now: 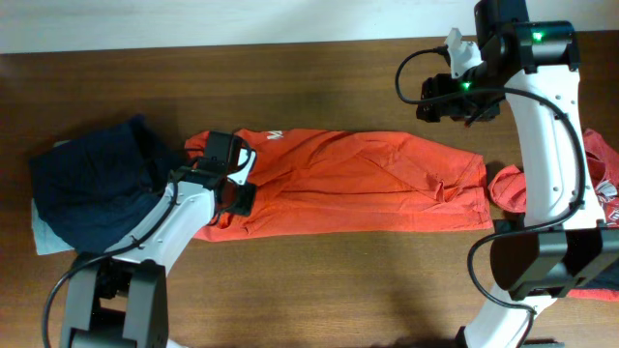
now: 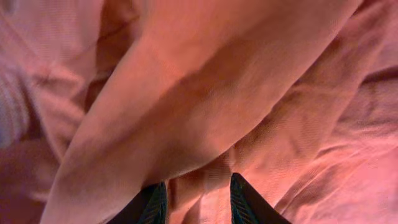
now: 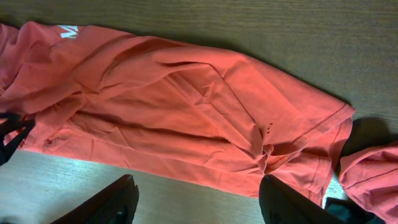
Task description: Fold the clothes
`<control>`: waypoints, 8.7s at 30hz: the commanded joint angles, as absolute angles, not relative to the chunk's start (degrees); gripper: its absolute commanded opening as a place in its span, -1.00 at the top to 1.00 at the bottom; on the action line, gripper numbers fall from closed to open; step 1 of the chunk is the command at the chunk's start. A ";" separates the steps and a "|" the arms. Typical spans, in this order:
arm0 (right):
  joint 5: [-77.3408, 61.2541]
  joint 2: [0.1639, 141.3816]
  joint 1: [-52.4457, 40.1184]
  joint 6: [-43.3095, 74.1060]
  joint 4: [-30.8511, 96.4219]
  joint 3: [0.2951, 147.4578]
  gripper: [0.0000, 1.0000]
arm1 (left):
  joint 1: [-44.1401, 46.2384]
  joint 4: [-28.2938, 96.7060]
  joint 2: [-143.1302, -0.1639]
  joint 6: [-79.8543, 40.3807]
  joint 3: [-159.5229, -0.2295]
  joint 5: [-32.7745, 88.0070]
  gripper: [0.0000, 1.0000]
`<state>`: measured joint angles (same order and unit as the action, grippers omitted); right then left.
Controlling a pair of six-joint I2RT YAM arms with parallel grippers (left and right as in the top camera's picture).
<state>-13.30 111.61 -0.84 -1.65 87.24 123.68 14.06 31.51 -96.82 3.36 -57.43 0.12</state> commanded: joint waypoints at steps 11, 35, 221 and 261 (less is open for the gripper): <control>-12.80 111.72 -0.73 -1.39 87.66 123.55 -0.34 | 13.98 30.52 -102.89 2.81 -59.18 16.01 0.51; -12.80 111.72 -0.75 -1.39 87.68 123.55 -0.33 | 20.78 41.19 -95.13 -8.56 -61.98 -3.97 0.58; -7.18 124.16 6.94 6.46 91.02 111.81 -0.34 | -2.52 36.53 -115.48 -5.26 -83.64 6.66 1.00; -17.63 124.14 17.26 25.76 51.79 85.93 0.40 | -2.24 38.17 -115.48 -5.23 -83.64 6.70 0.99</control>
<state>-15.64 122.63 16.56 25.71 52.53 87.09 -2.33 38.09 -115.02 -4.54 -82.74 5.87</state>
